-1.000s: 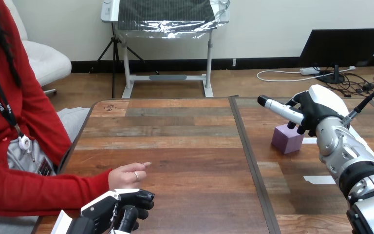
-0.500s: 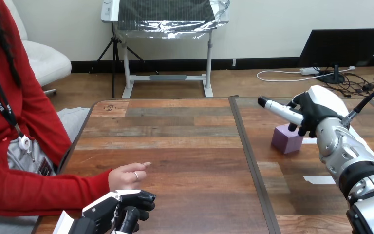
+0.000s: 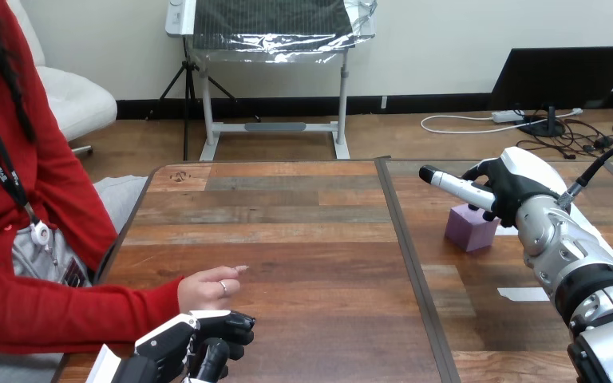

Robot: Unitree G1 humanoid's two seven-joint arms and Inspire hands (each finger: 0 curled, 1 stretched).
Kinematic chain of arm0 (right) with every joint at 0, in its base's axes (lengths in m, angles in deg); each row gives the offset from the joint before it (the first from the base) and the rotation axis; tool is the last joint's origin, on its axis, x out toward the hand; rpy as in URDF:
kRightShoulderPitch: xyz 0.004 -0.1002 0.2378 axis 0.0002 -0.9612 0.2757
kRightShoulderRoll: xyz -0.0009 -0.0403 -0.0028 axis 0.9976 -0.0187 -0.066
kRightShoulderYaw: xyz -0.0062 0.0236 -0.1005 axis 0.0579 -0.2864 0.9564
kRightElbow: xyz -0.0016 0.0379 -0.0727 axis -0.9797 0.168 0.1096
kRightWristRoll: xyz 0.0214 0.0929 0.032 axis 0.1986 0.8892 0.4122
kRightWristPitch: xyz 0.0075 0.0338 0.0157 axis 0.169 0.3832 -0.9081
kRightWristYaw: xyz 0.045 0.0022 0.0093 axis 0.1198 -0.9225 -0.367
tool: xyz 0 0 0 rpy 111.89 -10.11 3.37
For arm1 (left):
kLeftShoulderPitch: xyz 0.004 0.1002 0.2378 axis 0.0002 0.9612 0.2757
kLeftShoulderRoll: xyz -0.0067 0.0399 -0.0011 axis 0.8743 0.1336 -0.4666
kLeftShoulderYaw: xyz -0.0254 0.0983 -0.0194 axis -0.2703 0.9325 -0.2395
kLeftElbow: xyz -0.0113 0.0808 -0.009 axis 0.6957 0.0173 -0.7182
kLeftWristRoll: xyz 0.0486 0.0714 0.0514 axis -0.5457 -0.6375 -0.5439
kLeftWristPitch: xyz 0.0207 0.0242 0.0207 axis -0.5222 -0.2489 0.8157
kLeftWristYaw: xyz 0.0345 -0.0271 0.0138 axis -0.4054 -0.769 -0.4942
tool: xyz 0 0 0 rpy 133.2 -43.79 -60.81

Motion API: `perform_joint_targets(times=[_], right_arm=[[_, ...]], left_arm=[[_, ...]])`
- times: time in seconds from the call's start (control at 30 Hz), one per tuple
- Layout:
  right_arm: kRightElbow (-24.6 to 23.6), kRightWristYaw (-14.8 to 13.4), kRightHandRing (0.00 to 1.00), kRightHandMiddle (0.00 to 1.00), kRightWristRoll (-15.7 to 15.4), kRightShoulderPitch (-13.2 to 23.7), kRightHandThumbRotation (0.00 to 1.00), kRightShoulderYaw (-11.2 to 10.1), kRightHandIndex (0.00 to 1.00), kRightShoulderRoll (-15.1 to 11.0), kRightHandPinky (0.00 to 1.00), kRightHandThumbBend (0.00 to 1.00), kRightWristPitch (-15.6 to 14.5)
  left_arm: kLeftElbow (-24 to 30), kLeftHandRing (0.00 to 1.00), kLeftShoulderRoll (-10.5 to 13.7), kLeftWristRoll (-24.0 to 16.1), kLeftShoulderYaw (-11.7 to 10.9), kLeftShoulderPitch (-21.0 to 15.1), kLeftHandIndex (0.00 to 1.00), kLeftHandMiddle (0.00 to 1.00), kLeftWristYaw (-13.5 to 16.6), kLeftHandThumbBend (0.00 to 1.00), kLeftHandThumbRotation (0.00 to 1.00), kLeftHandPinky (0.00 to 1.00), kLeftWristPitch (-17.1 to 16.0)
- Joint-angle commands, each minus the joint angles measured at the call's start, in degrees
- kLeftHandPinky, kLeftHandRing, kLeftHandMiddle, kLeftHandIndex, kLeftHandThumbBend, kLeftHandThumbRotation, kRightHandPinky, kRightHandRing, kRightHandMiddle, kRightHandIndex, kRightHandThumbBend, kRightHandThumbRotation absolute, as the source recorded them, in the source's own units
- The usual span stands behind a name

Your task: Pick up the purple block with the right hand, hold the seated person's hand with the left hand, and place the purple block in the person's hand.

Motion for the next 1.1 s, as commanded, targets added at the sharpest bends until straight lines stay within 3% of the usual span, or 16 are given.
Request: perform_joint_targets(times=[0.0, 0.57, 0.87, 1.07], right_arm=[[-0.85, 0.21, 0.67, 0.73, -0.25, 3.46, 1.00, 0.27, 0.85, -0.27, 0.53, 0.84, -0.19], [-0.86, 1.10, 0.67, 0.73, -0.44, 3.62, 1.00, 0.47, 0.86, -0.31, 0.51, 0.86, -0.76], [-0.81, 2.02, 0.77, 0.81, -0.84, 3.92, 1.00, 0.83, 0.87, -0.54, 0.64, 0.84, -0.63], [-0.77, 2.97, 0.76, 0.79, -1.40, 4.00, 1.00, 1.52, 0.88, -0.68, 0.63, 0.85, -0.71]], left_arm=[[0.86, 0.65, 0.98, 0.53, -0.25, -2.52, 0.65, 0.67, -0.08, 0.45, 0.89, 0.57, -0.07], [0.81, 0.64, 1.61, 1.11, -0.36, -3.24, 0.65, 0.67, -0.37, 0.45, 0.88, 0.56, 0.26], [1.31, 0.64, 1.73, 0.98, -0.34, -3.28, 0.65, 0.67, -0.43, 0.45, 0.88, 0.57, 0.97], [1.38, 0.64, 1.75, 0.99, -0.26, -3.26, 0.65, 0.67, -0.38, 0.45, 0.87, 0.57, 1.17]])
